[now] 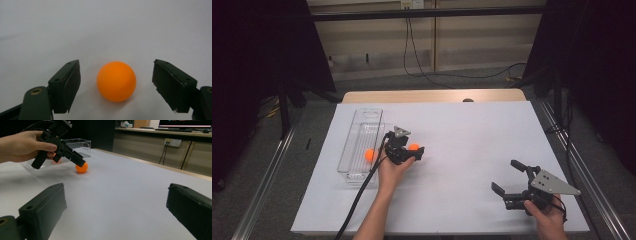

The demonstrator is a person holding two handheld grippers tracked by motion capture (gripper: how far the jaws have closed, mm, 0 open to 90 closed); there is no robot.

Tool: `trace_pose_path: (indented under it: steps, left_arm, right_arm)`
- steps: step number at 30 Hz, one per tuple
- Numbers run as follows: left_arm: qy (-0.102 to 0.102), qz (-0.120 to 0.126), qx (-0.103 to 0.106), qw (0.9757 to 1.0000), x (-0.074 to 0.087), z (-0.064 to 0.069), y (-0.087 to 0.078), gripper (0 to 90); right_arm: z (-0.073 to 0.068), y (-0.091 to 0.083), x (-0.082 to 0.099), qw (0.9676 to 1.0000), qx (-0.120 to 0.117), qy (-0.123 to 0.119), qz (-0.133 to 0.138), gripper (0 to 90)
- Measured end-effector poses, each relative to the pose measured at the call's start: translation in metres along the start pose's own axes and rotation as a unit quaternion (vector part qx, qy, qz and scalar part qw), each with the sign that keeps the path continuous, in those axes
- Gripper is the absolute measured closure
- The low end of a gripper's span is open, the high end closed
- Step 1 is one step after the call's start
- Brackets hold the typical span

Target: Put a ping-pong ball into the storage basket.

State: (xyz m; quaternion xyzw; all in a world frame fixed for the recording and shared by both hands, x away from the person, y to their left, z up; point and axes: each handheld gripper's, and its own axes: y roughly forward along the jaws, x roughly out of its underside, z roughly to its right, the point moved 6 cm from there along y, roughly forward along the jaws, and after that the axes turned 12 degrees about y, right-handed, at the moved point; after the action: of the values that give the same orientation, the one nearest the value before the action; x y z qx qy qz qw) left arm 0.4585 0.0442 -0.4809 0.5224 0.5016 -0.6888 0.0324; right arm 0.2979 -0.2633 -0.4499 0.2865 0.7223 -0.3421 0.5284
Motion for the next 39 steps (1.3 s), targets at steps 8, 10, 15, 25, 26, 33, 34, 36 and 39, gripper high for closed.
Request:
trace_pose_path:
  steps: [8,10,15,25,26,33,34,36,39]
  left_arm:
    - [0.006,-0.012,0.004,0.9999,0.004,0.000,0.005,26.2]
    - [0.005,-0.013,0.004,0.9999,0.004,0.000,0.006,27.2]
    - [0.005,-0.014,0.005,0.9999,0.005,0.000,0.007,29.8]
    - [0.005,-0.018,0.009,0.9998,0.007,0.001,0.011,35.2]
    - [0.004,-0.019,0.008,0.9998,0.007,0.001,0.011,35.3]
    - [0.006,-0.024,0.007,0.9997,0.009,0.001,0.013,37.0]
    - [0.007,-0.025,0.007,0.9996,0.010,0.001,0.013,37.4]
    - [0.012,-0.028,0.007,0.9995,0.010,0.001,0.014,37.8]
    - [0.010,-0.029,0.008,0.9995,0.011,0.002,0.014,38.9]
  right_arm:
    - [0.000,0.000,0.000,1.0000,0.001,0.000,0.000,2.0]
    - [0.000,-0.001,0.000,1.0000,0.001,0.000,0.000,2.0]
    - [0.000,-0.001,0.000,1.0000,0.001,0.000,0.000,2.0]
    - [0.000,-0.001,0.000,1.0000,0.001,0.000,0.000,2.0]
    - [0.000,-0.001,0.000,1.0000,0.001,0.000,0.000,2.0]
    - [0.000,-0.001,0.000,1.0000,0.000,0.000,0.000,2.0]
    - [0.000,-0.001,0.000,1.0000,0.000,0.001,0.000,2.0]
    - [0.000,-0.001,0.000,1.0000,0.000,0.000,0.000,2.0]
    - [0.000,-0.001,0.000,1.0000,0.000,0.000,0.000,2.0]
